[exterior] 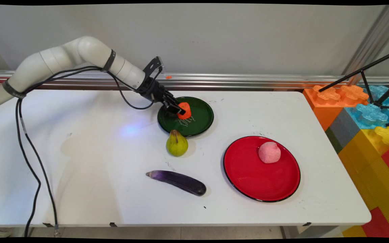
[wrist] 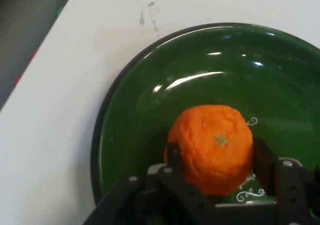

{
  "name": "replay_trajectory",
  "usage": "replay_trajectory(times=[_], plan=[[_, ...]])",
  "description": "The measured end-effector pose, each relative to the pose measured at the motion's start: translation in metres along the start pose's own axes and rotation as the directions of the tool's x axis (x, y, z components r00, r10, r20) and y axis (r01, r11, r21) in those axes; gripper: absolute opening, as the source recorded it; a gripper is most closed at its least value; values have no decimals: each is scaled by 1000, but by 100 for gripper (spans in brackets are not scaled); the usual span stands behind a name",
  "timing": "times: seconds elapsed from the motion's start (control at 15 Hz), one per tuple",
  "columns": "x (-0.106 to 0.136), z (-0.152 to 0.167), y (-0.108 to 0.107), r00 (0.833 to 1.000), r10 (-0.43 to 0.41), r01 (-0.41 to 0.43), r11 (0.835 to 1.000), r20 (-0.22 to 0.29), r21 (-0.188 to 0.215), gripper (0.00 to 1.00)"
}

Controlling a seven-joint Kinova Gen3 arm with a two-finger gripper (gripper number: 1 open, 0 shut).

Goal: Place the picked object on the table

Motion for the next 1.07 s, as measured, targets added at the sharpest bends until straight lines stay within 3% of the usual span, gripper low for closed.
replay_trajectory(times=[0.4, 0.67, 1.07], plan=[[13, -1, 4, 998, 56, -57, 996, -17, -65, 0], [39, -2, 15, 992, 107, -115, 982, -61, -150, 0], [75, -5, 29, 983, 154, -174, 960, -103, -218, 0]])
